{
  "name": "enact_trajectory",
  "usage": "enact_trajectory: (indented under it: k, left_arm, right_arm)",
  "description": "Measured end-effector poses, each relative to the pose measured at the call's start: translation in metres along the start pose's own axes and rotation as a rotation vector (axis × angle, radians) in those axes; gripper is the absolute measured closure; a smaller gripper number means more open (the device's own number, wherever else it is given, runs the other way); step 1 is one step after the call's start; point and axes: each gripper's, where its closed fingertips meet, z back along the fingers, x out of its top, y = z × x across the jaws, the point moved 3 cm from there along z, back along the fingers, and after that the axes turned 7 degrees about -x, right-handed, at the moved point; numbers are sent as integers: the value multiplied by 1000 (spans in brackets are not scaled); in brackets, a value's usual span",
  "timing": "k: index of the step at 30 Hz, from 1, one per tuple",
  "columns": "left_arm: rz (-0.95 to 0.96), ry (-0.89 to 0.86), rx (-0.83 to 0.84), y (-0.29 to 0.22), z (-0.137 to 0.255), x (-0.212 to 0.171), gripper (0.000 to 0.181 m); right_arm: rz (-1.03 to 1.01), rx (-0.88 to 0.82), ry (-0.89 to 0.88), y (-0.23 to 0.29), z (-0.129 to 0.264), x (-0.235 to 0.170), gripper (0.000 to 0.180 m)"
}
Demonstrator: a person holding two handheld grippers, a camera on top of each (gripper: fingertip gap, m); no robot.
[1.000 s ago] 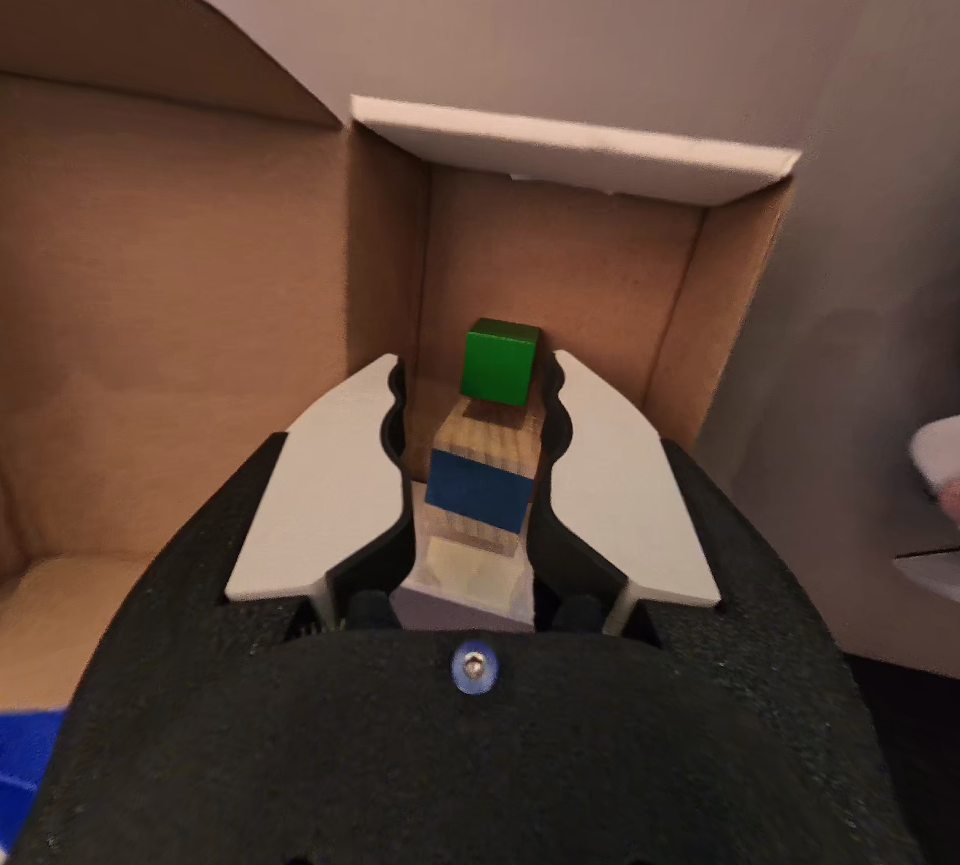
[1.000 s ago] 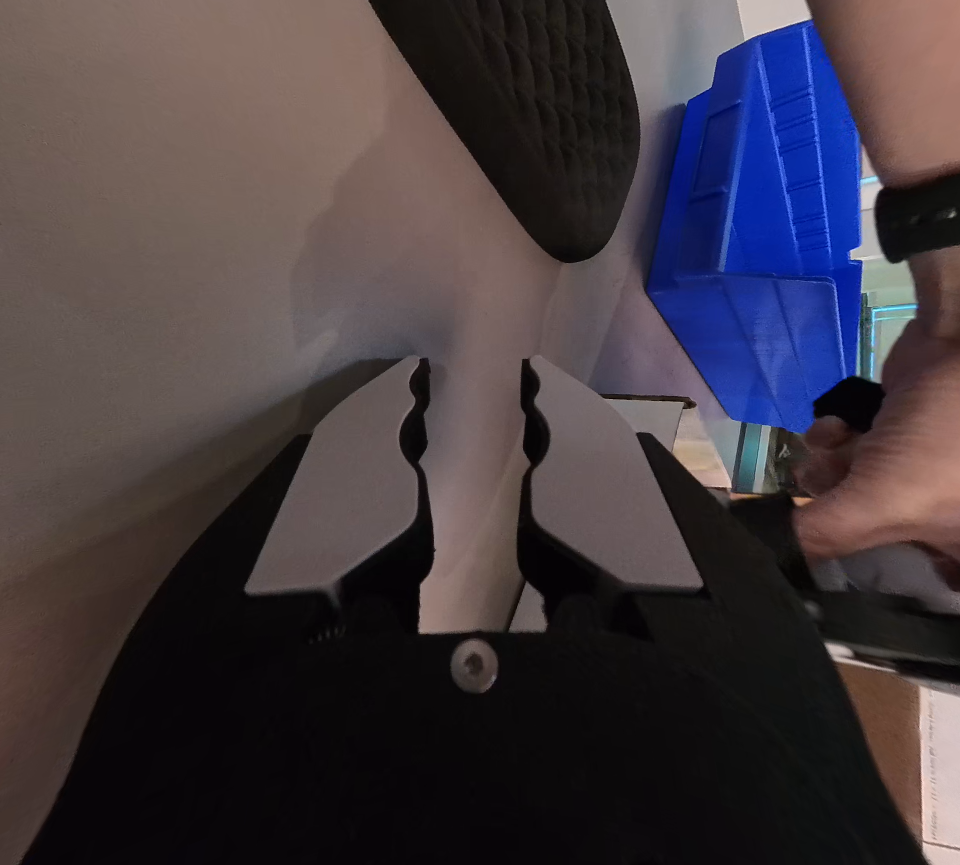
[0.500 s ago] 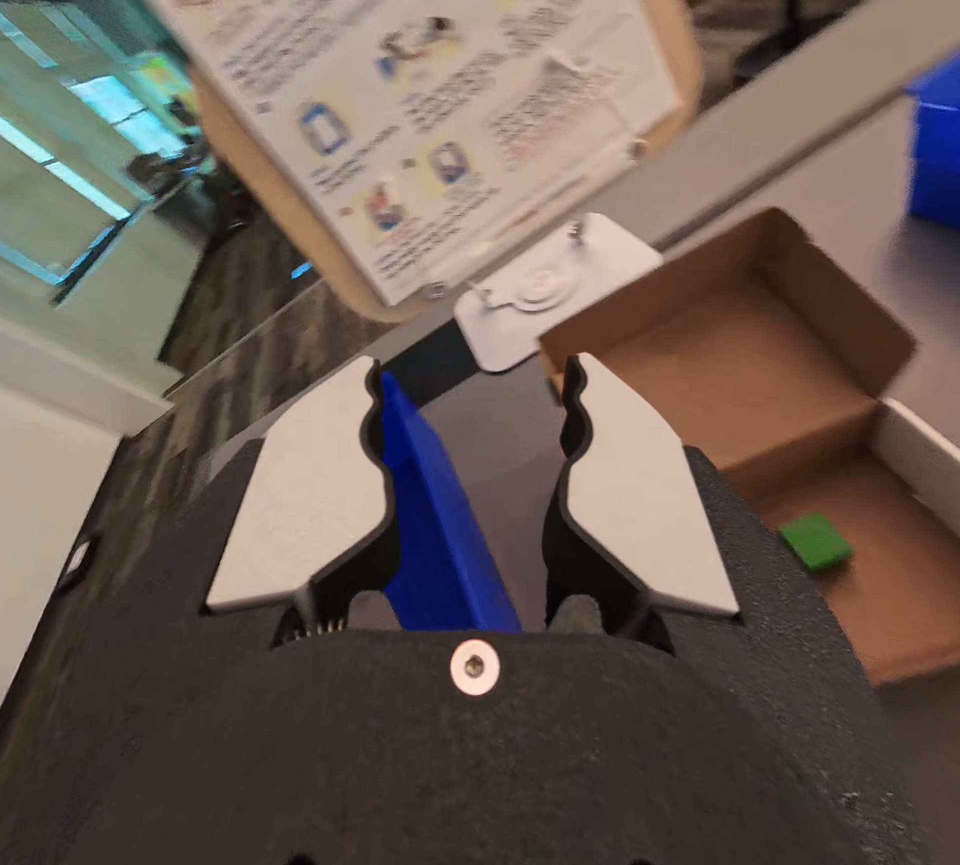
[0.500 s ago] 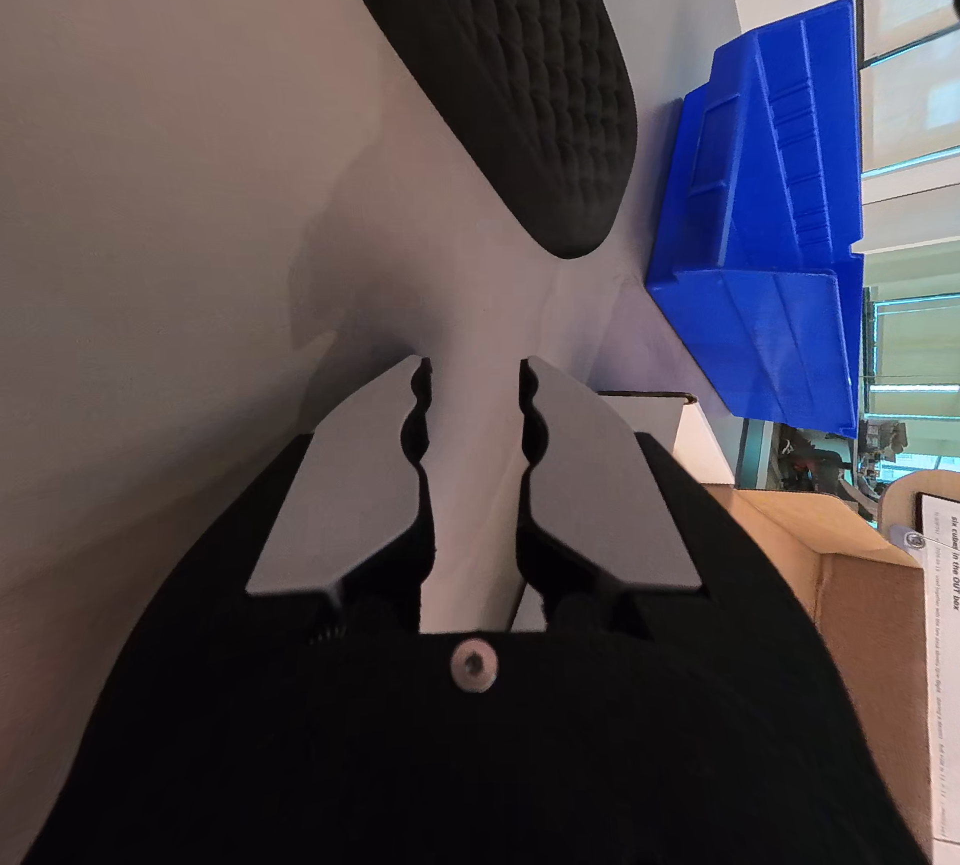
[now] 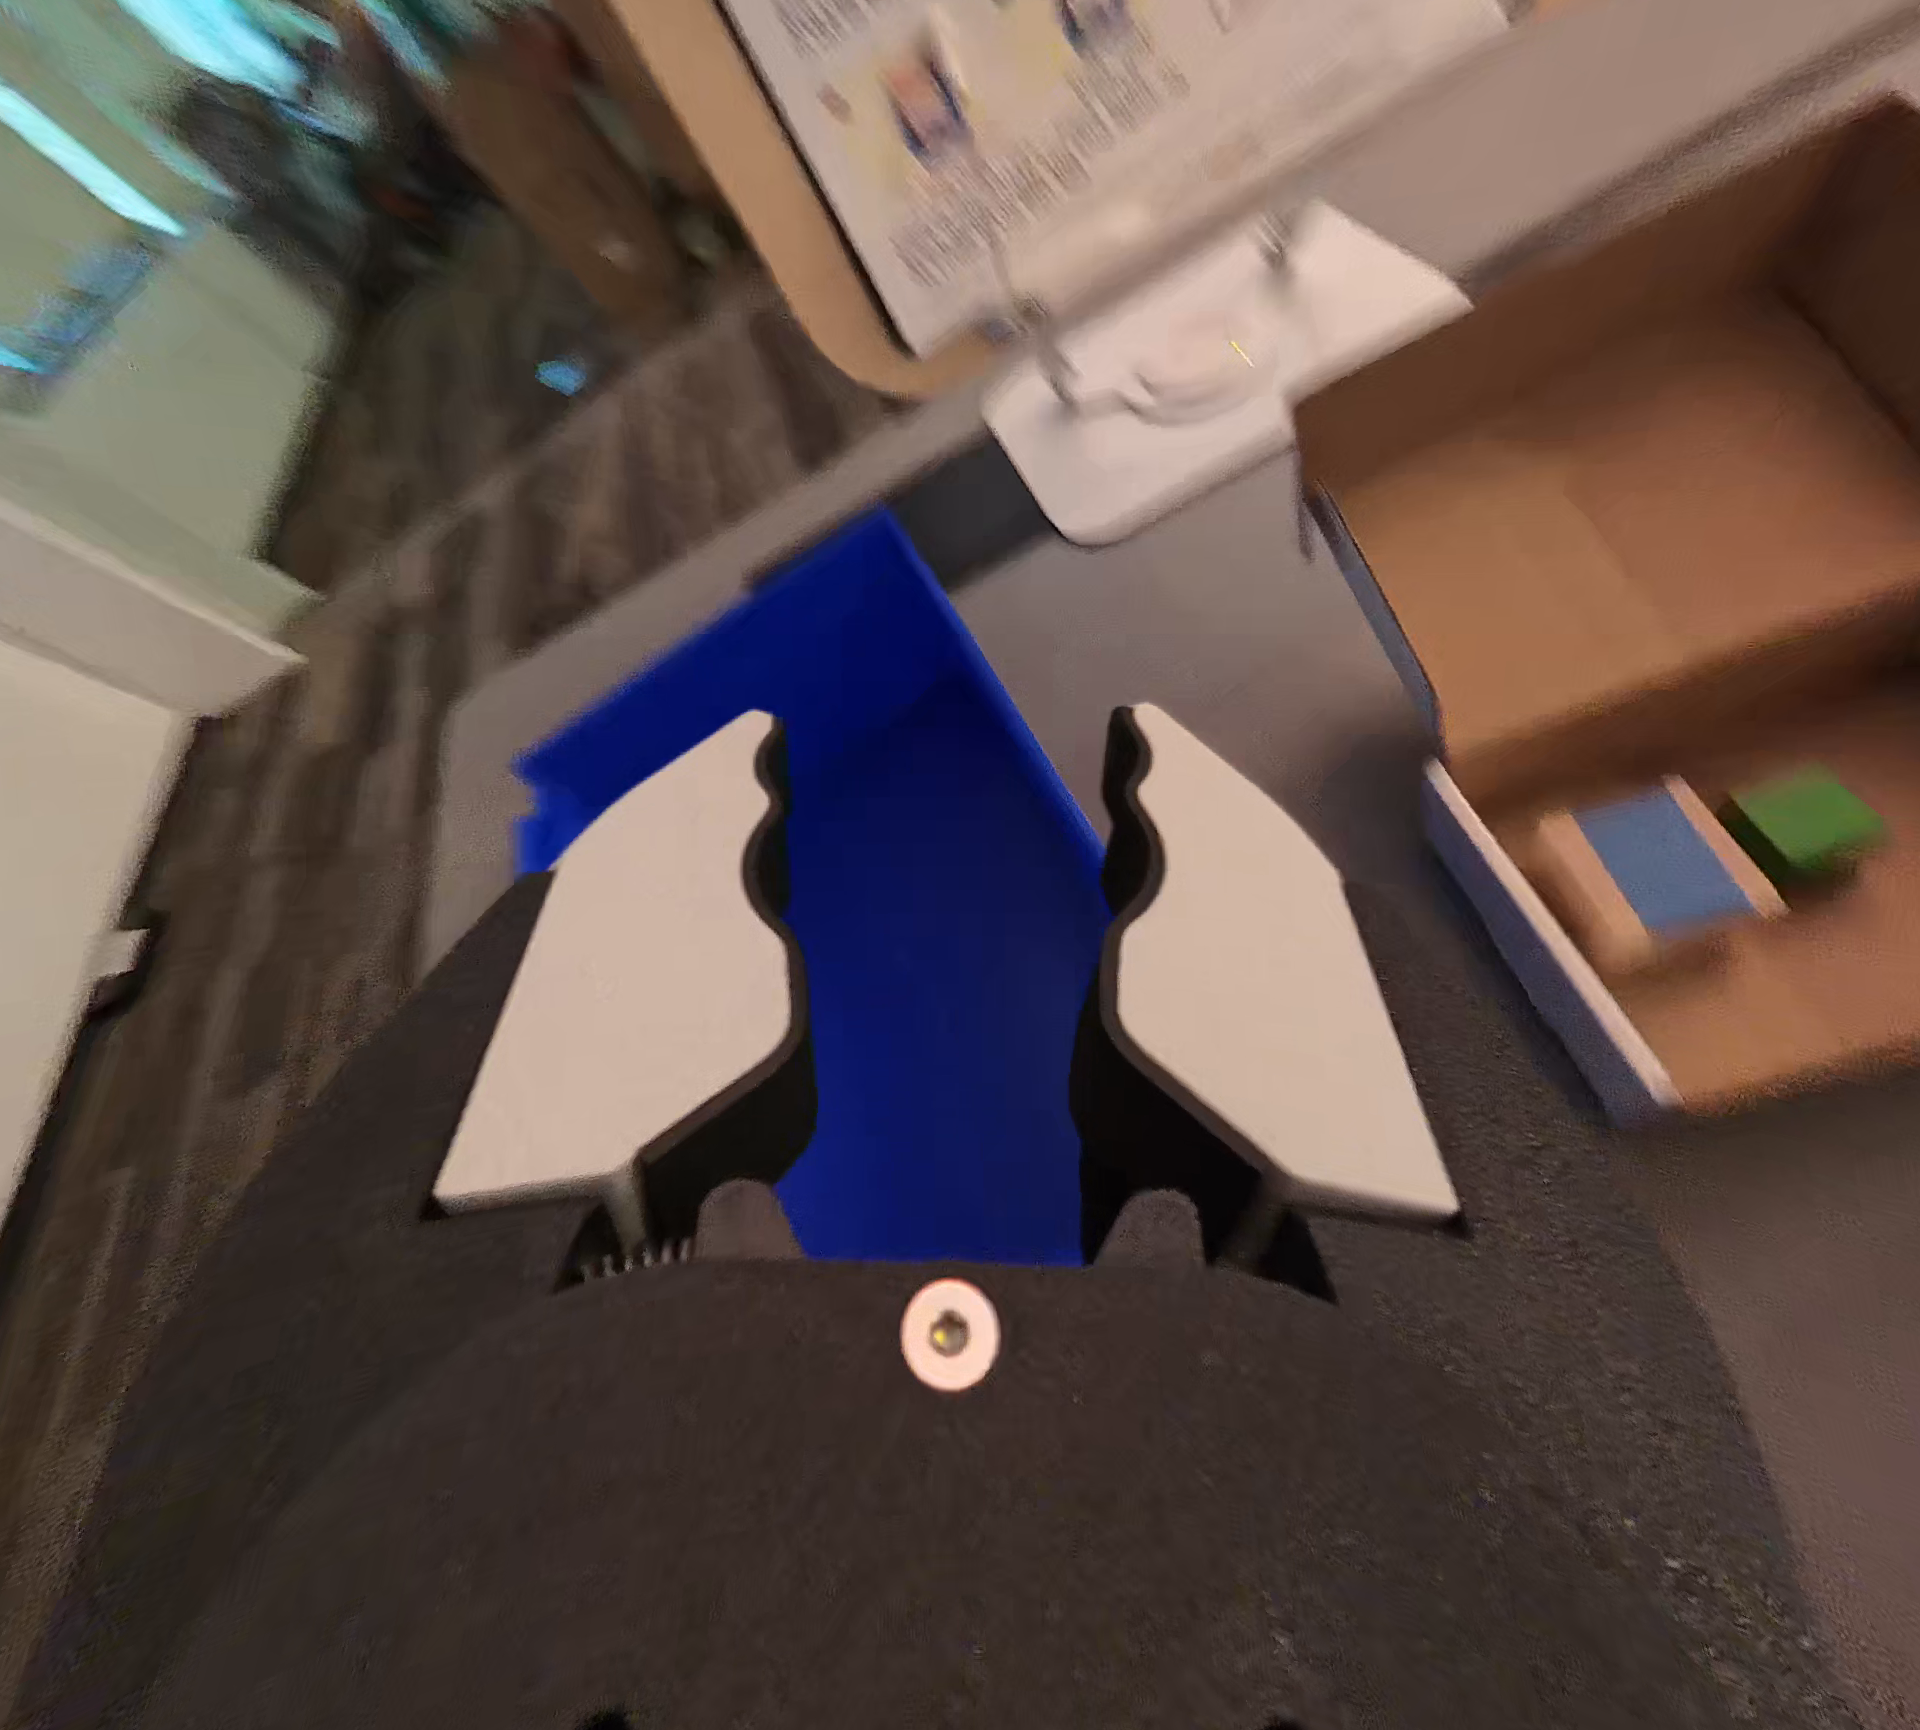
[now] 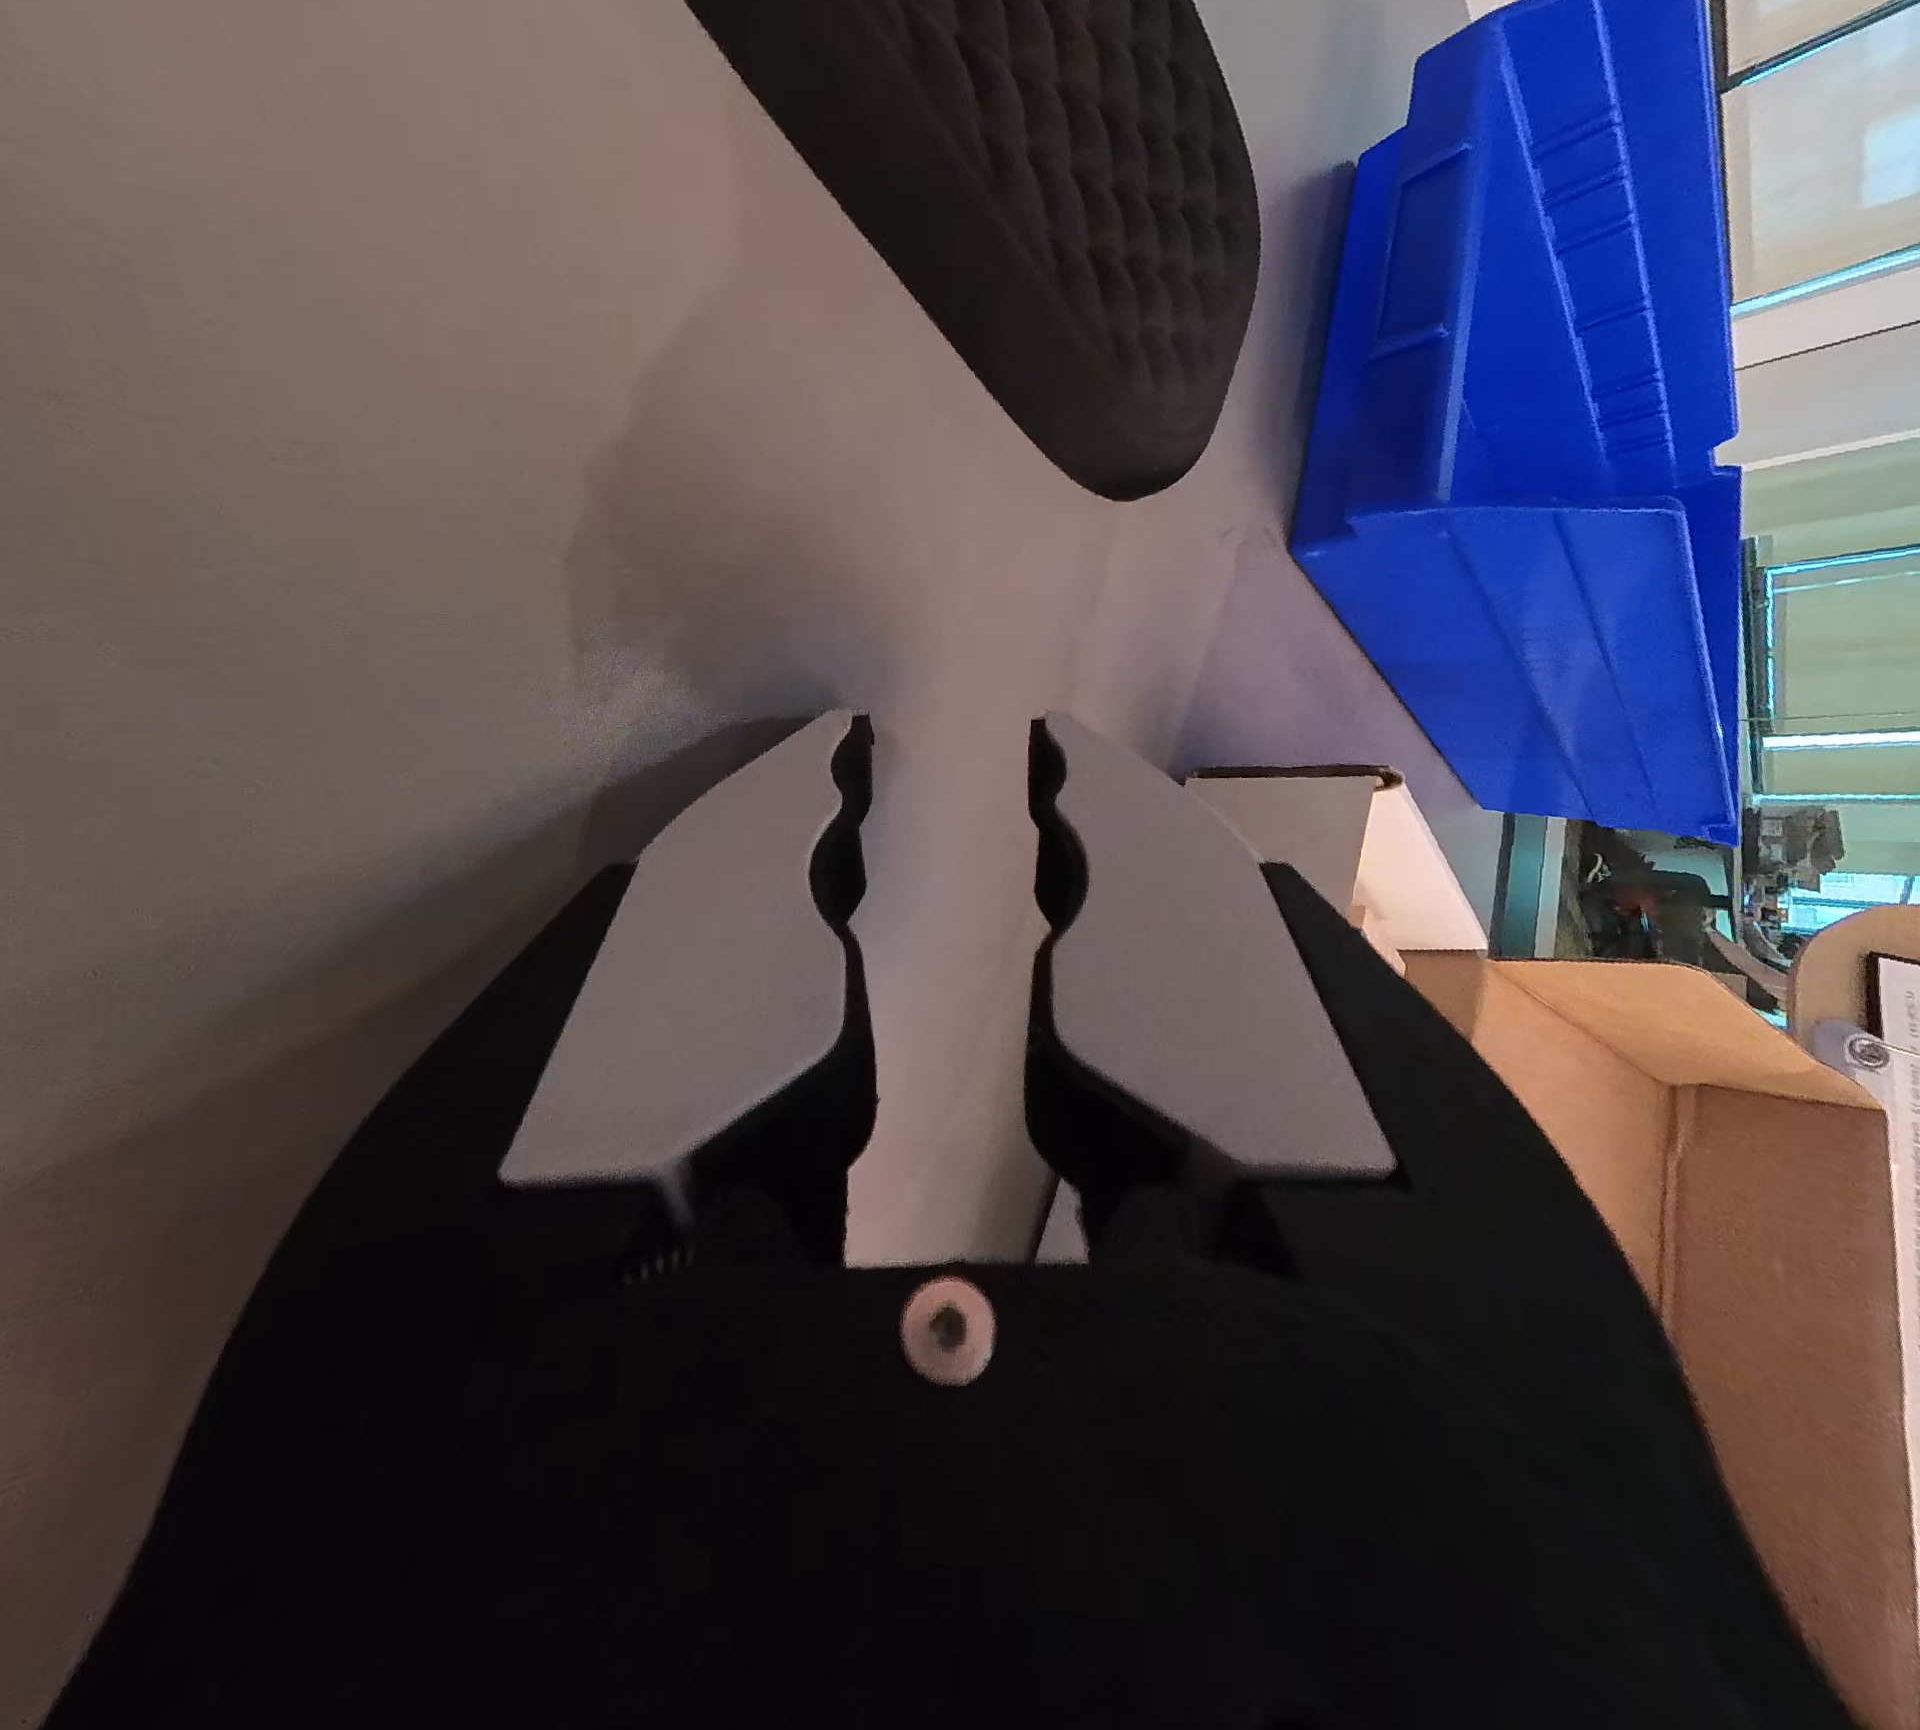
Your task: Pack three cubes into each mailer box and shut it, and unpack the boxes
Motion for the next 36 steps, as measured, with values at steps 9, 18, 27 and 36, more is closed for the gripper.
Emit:
enact_trajectory:
  k: [9, 18, 27, 36]
  left_arm:
    - [-301, 521, -617, 6, -16, -102, 132]
    - [341, 773, -624, 0, -64, -146, 119]
    - [473, 934, -585, -18, -57, -161, 110]
    - [430, 1066, -530, -29, -69, -167, 118]
  right_arm:
    - [4, 2, -3, 1, -1, 1, 153]
    - [-7, 3, -6, 1, -2, 1, 153]
    - [-29, 14, -18, 1, -2, 0, 154]
    - [0, -7, -1, 1, -3, 0, 154]
